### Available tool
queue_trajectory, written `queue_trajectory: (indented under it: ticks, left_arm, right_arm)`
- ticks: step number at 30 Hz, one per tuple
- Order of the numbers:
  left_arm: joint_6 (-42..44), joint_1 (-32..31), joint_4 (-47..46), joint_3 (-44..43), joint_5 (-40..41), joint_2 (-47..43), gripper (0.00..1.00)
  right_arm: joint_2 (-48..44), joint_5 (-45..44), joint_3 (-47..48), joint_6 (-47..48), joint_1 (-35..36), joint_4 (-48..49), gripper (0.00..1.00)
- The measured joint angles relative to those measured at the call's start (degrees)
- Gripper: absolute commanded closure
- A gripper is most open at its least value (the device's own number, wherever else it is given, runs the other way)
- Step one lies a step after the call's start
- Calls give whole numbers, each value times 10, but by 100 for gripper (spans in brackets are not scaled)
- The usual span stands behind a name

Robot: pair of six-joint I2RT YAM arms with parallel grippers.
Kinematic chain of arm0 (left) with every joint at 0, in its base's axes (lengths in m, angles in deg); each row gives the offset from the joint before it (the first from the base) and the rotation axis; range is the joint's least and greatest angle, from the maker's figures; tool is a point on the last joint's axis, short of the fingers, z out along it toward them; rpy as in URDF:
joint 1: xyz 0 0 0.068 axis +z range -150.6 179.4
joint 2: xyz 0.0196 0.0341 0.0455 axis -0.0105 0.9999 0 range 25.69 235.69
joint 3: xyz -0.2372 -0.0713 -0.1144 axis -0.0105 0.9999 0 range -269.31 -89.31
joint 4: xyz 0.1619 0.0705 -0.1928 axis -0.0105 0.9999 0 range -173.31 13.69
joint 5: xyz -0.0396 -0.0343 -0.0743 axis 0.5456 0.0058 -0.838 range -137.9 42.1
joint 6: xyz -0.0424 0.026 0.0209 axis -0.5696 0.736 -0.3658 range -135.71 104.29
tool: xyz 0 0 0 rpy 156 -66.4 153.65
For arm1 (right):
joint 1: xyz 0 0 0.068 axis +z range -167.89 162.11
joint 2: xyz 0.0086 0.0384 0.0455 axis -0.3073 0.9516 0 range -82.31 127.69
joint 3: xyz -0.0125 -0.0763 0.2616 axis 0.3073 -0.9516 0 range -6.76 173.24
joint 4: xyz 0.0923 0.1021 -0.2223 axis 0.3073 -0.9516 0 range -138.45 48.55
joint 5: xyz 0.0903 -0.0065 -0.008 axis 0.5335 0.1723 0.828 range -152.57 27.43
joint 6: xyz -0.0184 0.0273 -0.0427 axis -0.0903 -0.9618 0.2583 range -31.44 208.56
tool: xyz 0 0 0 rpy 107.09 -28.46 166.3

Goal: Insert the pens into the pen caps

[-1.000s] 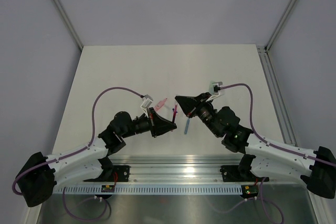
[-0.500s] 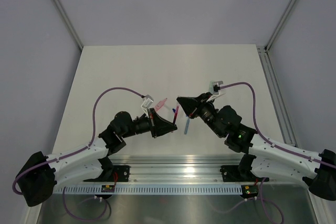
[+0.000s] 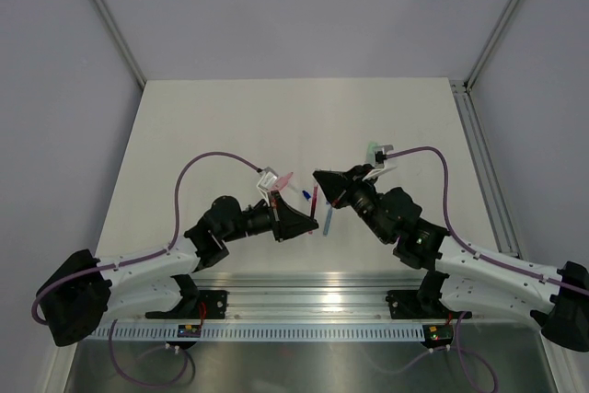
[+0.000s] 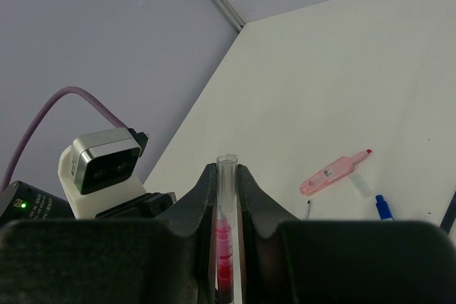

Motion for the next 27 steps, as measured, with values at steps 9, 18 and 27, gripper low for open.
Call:
queue_trajectory:
  ticks: [9, 18, 27]
  left_arm:
    - [-4, -9, -30, 0, 14, 0, 100]
    - [-4, -12, -31, 0, 15, 0, 100]
    - [-1, -14, -25, 0, 15, -9, 100]
  right_arm:
    - [-10, -26, 17, 15, 10, -12, 100]
    - [-6, -32, 30, 14, 11, -25, 100]
    - [6, -30, 57, 10, 11, -36, 100]
